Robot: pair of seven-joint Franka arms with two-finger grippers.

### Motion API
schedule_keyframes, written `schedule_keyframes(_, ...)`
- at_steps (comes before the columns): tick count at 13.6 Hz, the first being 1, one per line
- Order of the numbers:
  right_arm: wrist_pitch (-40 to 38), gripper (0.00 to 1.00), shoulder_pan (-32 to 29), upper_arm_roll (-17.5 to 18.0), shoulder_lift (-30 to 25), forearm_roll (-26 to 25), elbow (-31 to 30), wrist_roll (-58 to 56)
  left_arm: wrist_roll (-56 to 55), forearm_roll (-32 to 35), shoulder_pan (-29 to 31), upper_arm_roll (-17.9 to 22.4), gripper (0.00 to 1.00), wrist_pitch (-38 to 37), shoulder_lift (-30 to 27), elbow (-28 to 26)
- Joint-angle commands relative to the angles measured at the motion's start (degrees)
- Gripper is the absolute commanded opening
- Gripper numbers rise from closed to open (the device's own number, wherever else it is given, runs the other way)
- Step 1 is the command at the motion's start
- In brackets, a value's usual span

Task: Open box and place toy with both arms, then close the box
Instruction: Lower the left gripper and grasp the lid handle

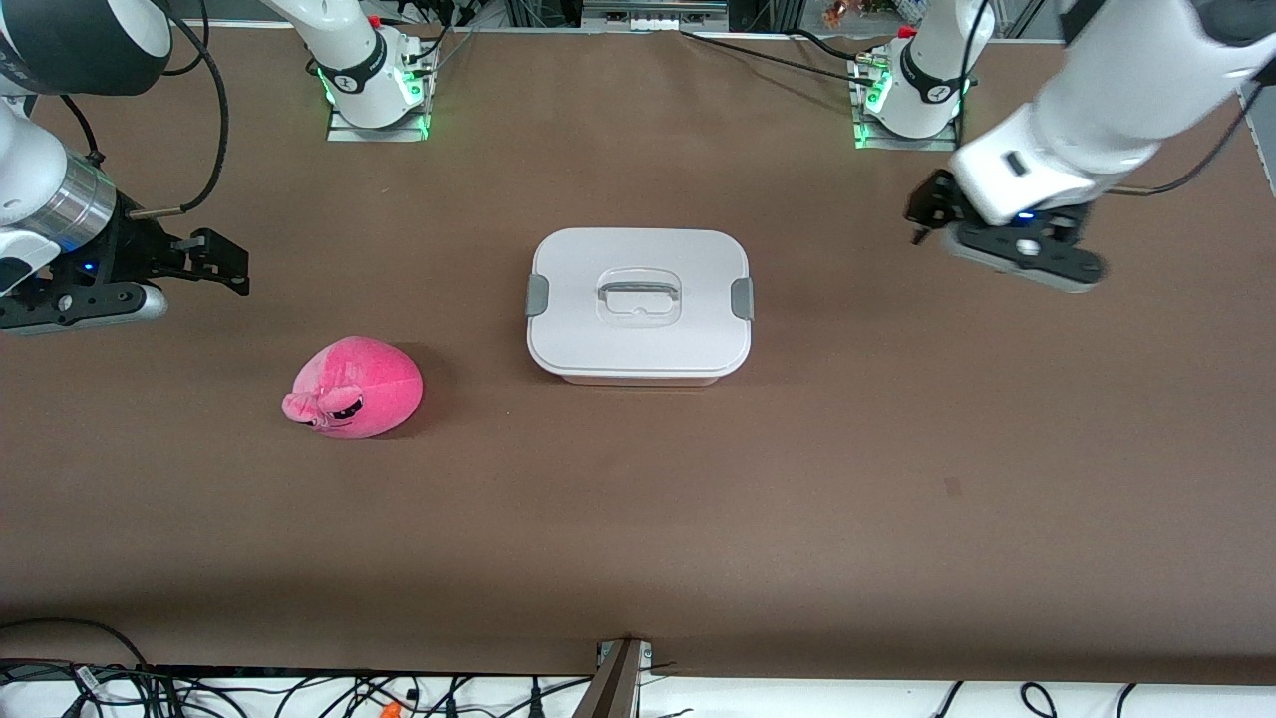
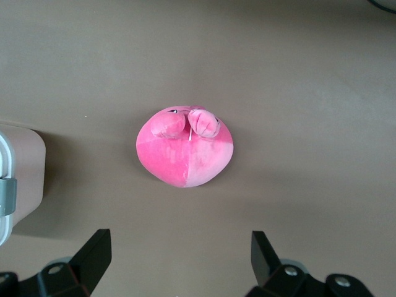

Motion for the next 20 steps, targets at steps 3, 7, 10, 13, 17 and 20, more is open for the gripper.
schedule_keyframes(3,-0.12,1.0,0.09,-0.2,-0.66,0.37,-0.54,0.2,9.74,-7.63,0.19,-5.15,1.0,-0.14,5.25,0.22)
schedule_keyframes(7,0.23,1.0,0.09,0.06,-0.66,0.37,-0.37,0.2,16.41,-7.29,-4.28,-6.74,1.0,9.42,7.89,-0.48)
schedule_keyframes(10,0.23,1.0,0.09,0.15,-0.66,0.37,-0.37,0.2,20.28,-7.2,-8.24,-6.74,1.0,19.7,12.02,-1.01)
schedule_keyframes(13,-0.04,1.0,0.09,0.15,-0.66,0.28,-0.37,0.2,20.38,-6.5,-12.46,-6.74,1.0,30.94,13.53,-4.68)
schedule_keyframes(17,-0.21,1.0,0.09,0.15,-0.66,0.37,-0.37,0.2,20.29,-6.15,-17.2,-6.65,1.0,44.49,13.53,-13.91)
schedule_keyframes(20,-0.04,1.0,0.09,0.15,-0.66,0.28,-0.37,0.2,19.77,-0.71,-17.92,-6.74,1.0,48.64,13.62,-17.35)
